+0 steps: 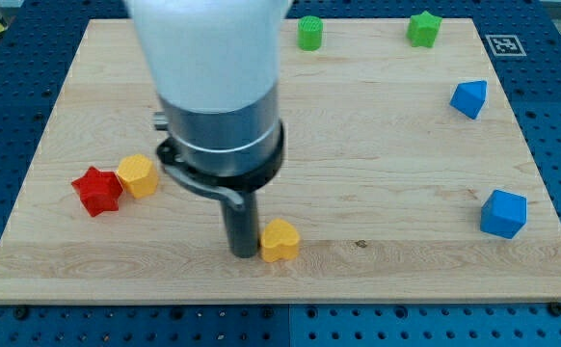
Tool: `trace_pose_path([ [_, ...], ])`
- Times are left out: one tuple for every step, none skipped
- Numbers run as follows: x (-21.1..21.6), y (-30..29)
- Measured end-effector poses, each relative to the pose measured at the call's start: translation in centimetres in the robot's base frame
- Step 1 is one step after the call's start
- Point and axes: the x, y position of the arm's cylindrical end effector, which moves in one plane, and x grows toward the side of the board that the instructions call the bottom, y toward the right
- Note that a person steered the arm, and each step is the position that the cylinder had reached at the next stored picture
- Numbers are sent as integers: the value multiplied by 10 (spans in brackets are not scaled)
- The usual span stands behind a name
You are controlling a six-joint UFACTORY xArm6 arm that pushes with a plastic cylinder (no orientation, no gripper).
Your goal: Point your arm at yellow hexagon
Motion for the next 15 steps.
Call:
trace_pose_path([
  [-3,31],
  [-5,60],
  [-14,32],
  [-34,19],
  [-35,19],
  [-35,18],
  [-35,18],
  [-36,10],
  [-44,-26],
  [-68,-36],
  [-100,-24],
  [-105,-23],
  [-100,-23],
  [-64,-20],
  [-26,-22],
])
